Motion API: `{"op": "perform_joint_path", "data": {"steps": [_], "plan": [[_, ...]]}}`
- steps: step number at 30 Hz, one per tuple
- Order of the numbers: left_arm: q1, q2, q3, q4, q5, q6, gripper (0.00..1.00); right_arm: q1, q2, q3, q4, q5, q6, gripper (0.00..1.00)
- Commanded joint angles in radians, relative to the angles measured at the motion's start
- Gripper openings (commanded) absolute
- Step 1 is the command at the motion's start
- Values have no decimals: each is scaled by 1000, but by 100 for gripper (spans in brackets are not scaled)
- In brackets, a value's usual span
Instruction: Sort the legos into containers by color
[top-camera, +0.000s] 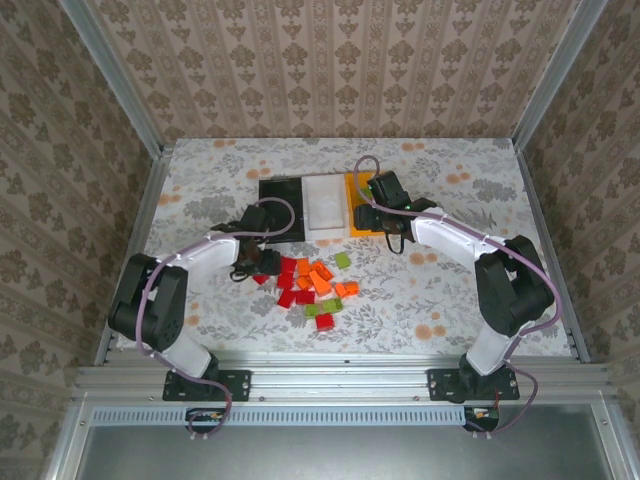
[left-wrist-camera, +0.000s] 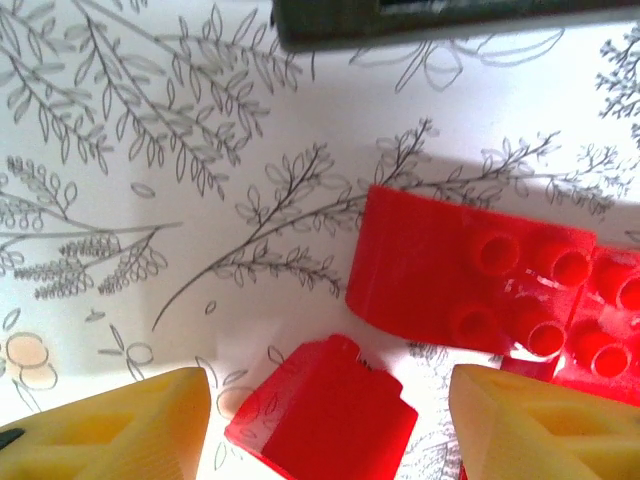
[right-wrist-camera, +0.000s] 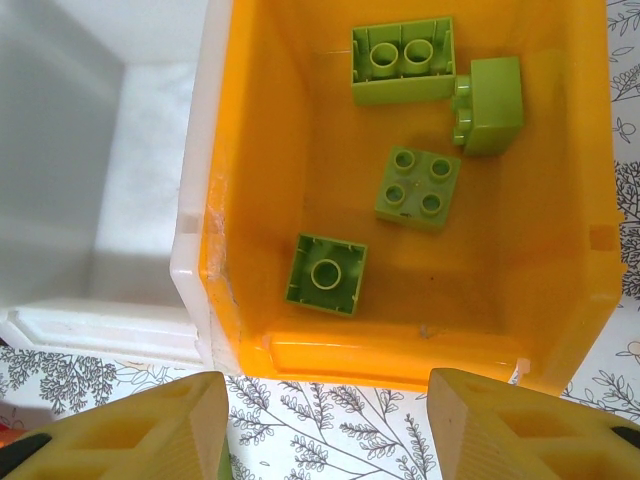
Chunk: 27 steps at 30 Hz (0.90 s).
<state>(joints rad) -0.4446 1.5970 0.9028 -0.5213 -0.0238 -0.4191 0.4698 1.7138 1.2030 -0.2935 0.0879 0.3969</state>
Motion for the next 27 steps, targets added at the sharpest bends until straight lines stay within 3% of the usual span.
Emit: {"op": "perform_joint_path", "data": {"steps": [1,7,17,27], "plan": [[6,41,28,14,-15,39,63,7,-12,-6,3,-15,13,56],[4,37,3,55,25,33,59,9,-23,-11,-3,-12,10,56],[-42,-113,-125,84,65,-45,51,18,-6,2,1,-16,14,56],[-49,-90,-117,44,-10,-67,53,36,-1,23,-10,-10,8,56]]}}
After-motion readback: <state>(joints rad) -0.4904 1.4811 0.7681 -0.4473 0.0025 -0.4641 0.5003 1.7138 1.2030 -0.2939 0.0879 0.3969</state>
